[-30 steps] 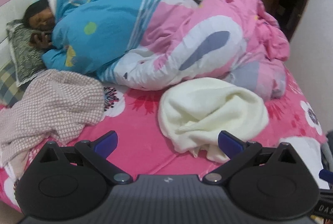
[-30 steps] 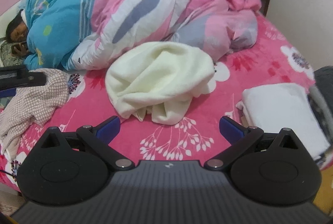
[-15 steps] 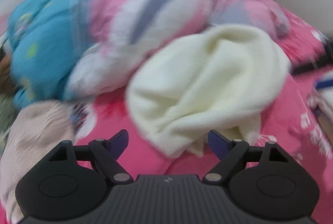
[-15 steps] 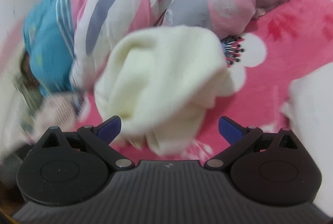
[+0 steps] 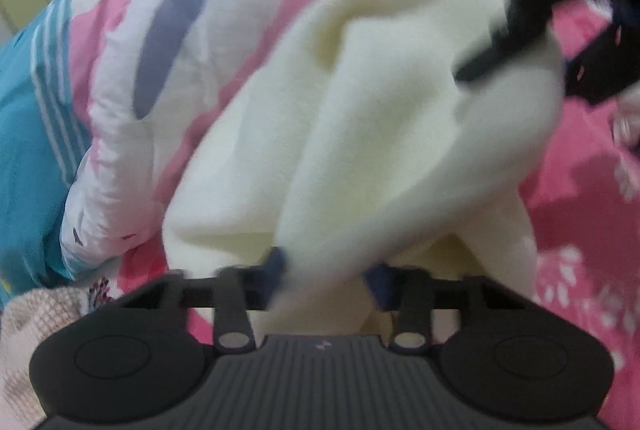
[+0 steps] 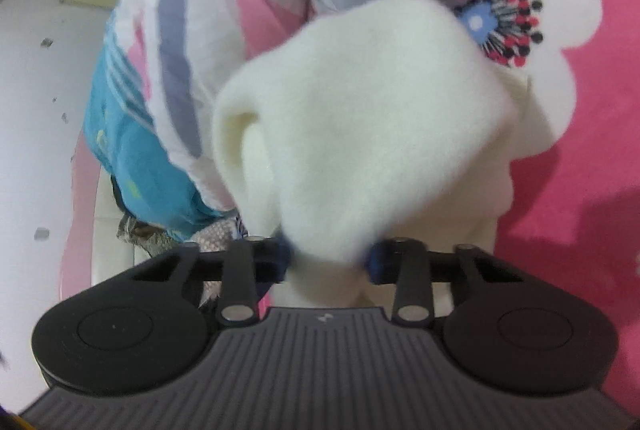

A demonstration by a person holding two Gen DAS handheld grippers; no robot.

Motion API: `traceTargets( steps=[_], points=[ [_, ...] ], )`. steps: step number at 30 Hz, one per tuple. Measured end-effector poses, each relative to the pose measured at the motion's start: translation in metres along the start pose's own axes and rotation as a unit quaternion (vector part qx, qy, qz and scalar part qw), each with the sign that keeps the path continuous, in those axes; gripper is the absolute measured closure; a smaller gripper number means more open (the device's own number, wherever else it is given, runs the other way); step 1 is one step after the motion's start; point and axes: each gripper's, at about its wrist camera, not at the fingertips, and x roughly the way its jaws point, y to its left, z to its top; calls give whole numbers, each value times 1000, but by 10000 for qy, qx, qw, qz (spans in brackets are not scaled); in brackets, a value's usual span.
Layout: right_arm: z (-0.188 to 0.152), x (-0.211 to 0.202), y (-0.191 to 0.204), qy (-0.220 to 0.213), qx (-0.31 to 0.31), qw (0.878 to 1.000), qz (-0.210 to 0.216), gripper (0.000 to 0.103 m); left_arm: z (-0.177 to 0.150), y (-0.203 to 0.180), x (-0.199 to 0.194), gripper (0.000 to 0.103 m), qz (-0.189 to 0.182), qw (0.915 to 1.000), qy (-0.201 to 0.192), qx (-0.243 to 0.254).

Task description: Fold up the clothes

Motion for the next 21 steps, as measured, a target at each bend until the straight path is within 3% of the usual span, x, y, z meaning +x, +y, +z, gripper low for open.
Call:
traceTargets(
  steps=[1,4,10,13,21],
  points=[
    [3,2,-1,3,134,9998,117,89,3,5,-4,84,-30,9999,-58,-139],
    [17,-2,7,-130,380,9956,852,92,16,23,-27,87,-67,9979,-387,-512],
    [30,-23,65,-324,-118,9857,1650,92,49,82,-84,89,-435,9826,-1012,-1499],
    [27,-38,99,-424,-445,9791,1939,92,66,104,-116,90,-508,9780,-1371,-1491],
    [-14,-88,162,-652,-760,9642,2455,92,63,136,-219,90,-1035,9631,-1912,-1585]
  ],
)
